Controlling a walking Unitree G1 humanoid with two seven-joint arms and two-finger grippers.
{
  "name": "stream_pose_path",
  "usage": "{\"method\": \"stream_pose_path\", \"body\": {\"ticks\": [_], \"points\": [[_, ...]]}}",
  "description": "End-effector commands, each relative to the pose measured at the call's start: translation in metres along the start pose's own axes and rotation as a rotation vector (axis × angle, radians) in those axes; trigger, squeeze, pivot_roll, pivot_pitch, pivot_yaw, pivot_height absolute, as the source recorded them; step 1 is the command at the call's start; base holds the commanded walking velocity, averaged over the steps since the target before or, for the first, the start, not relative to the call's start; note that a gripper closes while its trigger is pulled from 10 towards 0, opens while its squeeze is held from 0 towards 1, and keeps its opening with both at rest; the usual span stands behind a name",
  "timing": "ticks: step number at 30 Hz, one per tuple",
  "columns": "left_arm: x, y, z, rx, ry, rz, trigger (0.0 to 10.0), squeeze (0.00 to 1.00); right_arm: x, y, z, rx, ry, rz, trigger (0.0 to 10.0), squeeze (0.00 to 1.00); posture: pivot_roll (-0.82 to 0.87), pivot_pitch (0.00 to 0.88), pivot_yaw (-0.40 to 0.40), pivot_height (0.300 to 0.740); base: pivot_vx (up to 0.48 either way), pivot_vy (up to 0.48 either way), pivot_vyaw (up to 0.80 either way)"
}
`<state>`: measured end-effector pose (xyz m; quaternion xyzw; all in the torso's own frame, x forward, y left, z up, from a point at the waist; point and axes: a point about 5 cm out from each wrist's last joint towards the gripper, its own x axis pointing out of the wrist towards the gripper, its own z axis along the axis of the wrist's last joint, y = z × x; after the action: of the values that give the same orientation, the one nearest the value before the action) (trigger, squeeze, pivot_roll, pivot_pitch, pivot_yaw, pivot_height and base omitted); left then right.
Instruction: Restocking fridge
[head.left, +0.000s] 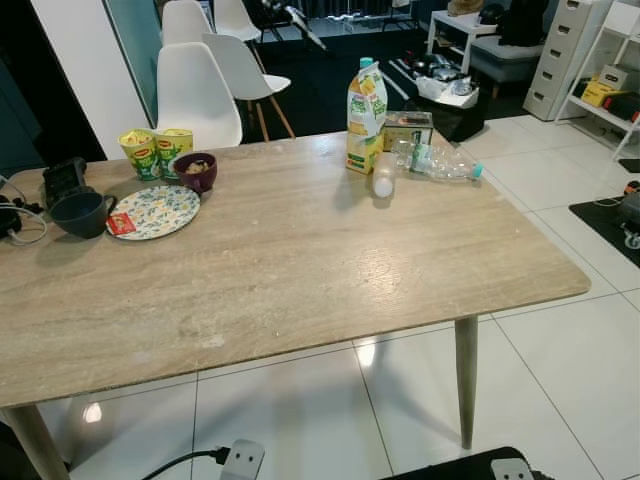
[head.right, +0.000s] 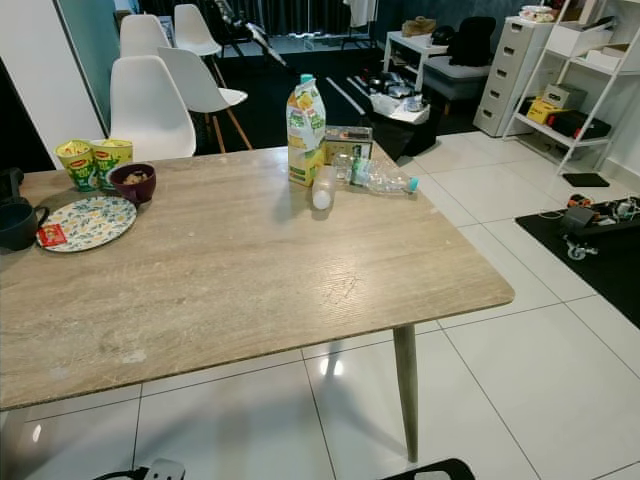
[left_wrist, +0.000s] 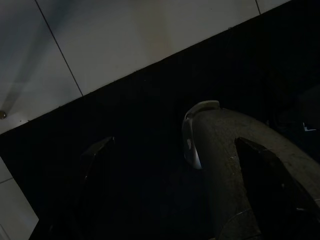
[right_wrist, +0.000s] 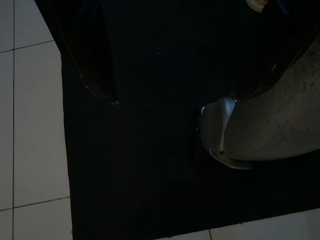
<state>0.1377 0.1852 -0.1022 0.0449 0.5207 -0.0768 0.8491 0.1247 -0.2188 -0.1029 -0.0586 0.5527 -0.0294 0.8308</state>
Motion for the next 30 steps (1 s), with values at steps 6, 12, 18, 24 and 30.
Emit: {"method": "stream_pose_path", "body": {"ticks": [6, 12, 18, 24, 30], "points": [[-0.0006, 0.0011, -0.0032, 0.009, 0.015, -0.002, 10.0, 0.00, 0.0000, 0.0003, -0.0008, 0.019, 0.003, -0.002, 10.0, 0.00, 0.00, 0.000, -0.006, 0.740, 0.000, 0.000, 0.00], [-0.0006, 0.0015, -0.0029, 0.009, 0.015, 0.000, 10.0, 0.00, -0.0004, 0.0001, -0.0038, 0.015, 0.010, -0.003, 10.0, 0.00, 0.01, 0.000, -0.012, 0.740, 0.000, 0.000, 0.00], [-0.0013, 0.0036, -0.0043, 0.012, 0.019, 0.004, 10.0, 0.00, -0.0004, -0.0023, -0.0027, 0.008, 0.009, -0.006, 10.0, 0.00, 0.01, 0.000, -0.015, 0.740, 0.000, 0.000, 0.00], [-0.0002, 0.0002, -0.0021, 0.009, 0.013, -0.001, 10.0, 0.00, -0.0001, -0.0033, 0.0008, 0.008, 0.001, -0.007, 10.0, 0.00, 0.01, 0.000, -0.019, 0.740, 0.000, 0.000, 0.00], [0.0001, -0.0024, -0.0026, 0.004, 0.013, -0.006, 10.0, 0.00, -0.0003, -0.0037, -0.0009, 0.009, 0.005, -0.007, 10.0, 0.00, 0.01, 0.000, -0.021, 0.740, 0.000, 0.000, 0.00]]}}
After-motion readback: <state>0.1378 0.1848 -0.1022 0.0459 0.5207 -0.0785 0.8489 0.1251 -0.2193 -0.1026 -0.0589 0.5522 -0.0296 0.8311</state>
